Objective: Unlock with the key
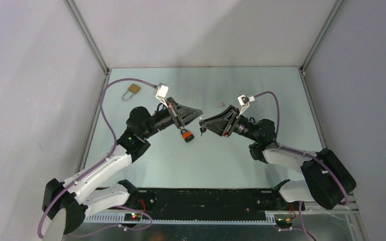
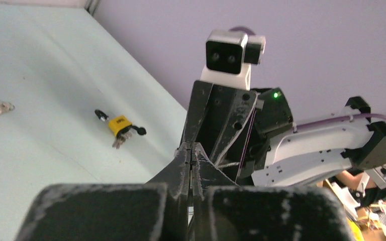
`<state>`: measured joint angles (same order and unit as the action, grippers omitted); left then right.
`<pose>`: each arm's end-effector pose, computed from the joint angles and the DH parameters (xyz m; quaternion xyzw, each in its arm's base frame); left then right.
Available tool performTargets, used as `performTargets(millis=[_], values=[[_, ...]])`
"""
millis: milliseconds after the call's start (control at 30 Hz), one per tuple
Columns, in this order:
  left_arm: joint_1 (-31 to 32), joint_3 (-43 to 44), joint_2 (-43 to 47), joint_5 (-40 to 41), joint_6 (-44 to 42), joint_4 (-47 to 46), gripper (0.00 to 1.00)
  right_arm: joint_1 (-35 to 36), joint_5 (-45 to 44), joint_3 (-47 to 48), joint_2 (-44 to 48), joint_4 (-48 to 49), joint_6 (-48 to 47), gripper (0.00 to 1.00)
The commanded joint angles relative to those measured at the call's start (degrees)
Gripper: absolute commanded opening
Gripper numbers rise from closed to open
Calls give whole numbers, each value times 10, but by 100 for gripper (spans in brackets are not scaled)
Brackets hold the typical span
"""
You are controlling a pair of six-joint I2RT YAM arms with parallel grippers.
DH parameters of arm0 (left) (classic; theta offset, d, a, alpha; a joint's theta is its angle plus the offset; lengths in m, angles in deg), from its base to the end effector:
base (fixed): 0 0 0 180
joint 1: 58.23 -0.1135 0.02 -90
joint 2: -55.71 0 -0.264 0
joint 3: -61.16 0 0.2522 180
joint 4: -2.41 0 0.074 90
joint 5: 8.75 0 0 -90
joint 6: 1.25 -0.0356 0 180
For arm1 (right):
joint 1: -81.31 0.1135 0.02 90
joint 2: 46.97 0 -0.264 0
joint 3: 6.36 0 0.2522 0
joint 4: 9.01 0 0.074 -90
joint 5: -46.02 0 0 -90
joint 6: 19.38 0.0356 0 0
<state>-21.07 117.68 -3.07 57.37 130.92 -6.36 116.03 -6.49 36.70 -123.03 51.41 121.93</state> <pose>0.1834 -0.1571 0.3414 0.1257 0.6575 -0.5720 0.4740 0.2003 0.1651 0.2795 -0.2008 0.5263 0.6741 0.4778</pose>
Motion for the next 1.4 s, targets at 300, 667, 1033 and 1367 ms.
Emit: performTargets(millis=[300, 667, 1033, 1367], values=[[4, -18, 13, 32, 52, -86, 0, 6, -10, 14, 20, 23, -13, 29], [6, -15, -4, 13, 62, -102, 0, 0, -34, 17, 53, -3, -33, 35], [8, -15, -6, 11, 63, -110, 0, 6, -36, 28, 69, -53, -62, 32], [10, -15, -8, 3, 64, -119, 0, 15, -34, 38, 64, -49, -61, 21]])
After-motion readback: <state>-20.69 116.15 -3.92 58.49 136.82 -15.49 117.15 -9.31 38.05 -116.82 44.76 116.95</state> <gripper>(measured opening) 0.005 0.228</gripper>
